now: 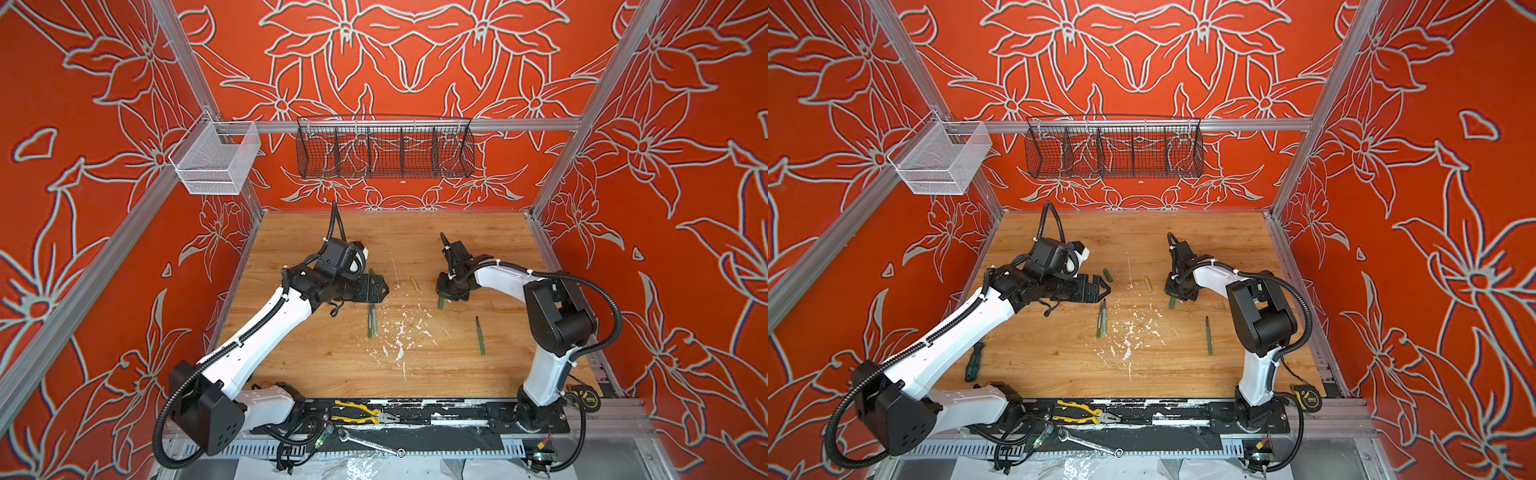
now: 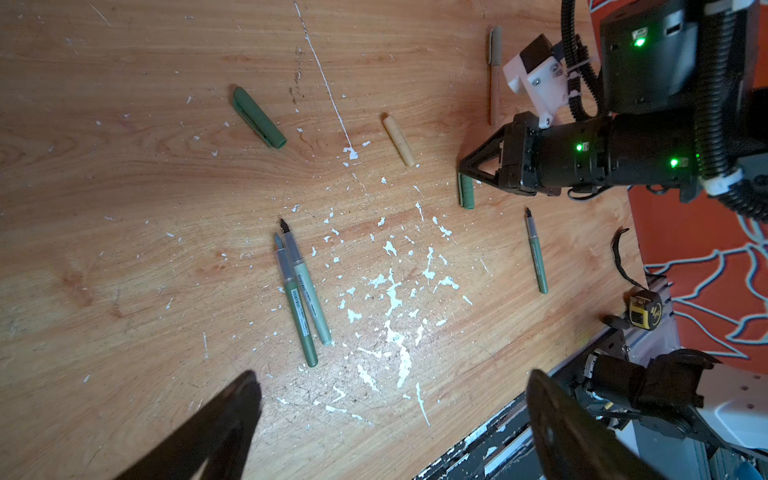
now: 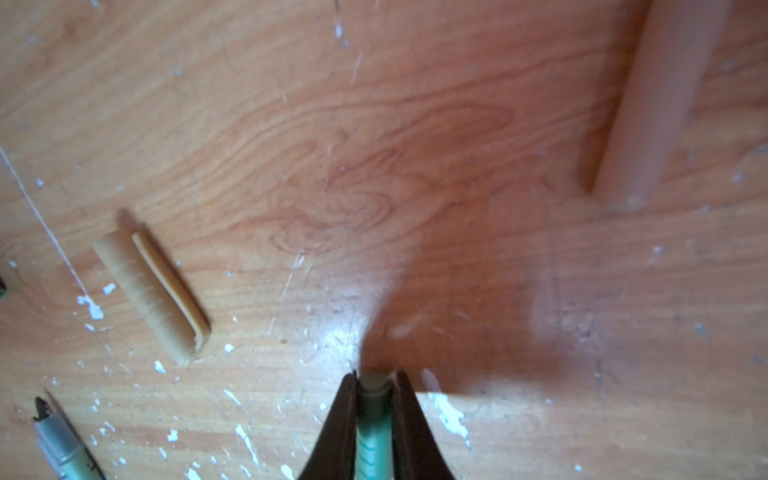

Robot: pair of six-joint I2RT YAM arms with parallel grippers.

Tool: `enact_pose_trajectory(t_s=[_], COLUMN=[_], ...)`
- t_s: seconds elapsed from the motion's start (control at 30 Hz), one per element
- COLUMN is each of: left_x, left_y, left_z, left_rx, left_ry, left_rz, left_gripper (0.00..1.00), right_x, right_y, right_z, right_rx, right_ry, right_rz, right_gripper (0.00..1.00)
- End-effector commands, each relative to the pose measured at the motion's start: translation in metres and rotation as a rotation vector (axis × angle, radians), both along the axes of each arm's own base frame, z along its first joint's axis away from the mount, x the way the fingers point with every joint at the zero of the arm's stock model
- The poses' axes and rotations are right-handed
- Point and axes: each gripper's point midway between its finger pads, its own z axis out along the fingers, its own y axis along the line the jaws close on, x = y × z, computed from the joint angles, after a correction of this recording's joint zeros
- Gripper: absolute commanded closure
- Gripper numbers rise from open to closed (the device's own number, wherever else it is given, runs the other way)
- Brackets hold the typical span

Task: Insert pens into pen caps
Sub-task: Pick up the pen cap from the center of the table.

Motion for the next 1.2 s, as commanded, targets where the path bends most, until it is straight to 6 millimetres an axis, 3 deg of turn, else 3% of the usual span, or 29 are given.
enact_pose_trajectory(t_s=[0.0,0.3,0.5,0.6,0.87,1.17], left_x=[-0.001,-0.005,-0.014,-0.015,-0.011,-0.012], left_y=[-0.005,-0.023,-0.065,-0.08,-0.113,-0.124], left_z=[-0.003,-0.009,-0.012,-0.021,-0.039,-0.037], left_rx=[-0.028,-0.13,-0.351,-0.378,-0.506,-0.6], left_ry=[0.01,0.016,-0.026,-0.037,0.008,-0.018], left_rz=[-0.014,-0.078,-0.232,-0.279,-0.376,-0.437], left_gripper=[0.02,0.02,0.02,0.02,0.0,0.08], right_x=[-0.014,-0.01,-0.016,-0.02,-0.044,-0.071], right_y=[-0.004,0.009,0.025,0.043,0.09,0.115], right_z=[0.001,0.029,0.044,0.058,0.1,0.141], right_rx=[-0.029,0.037,0.127,0.216,0.415,0.607], right_ry=[0.017,-0.058,-0.074,-0.112,-0.241,-0.355], right_rz=[0.013,0.063,0.098,0.156,0.394,0.534], right_gripper=[0.84,0.84,0.84,0.84,0.84,0.83])
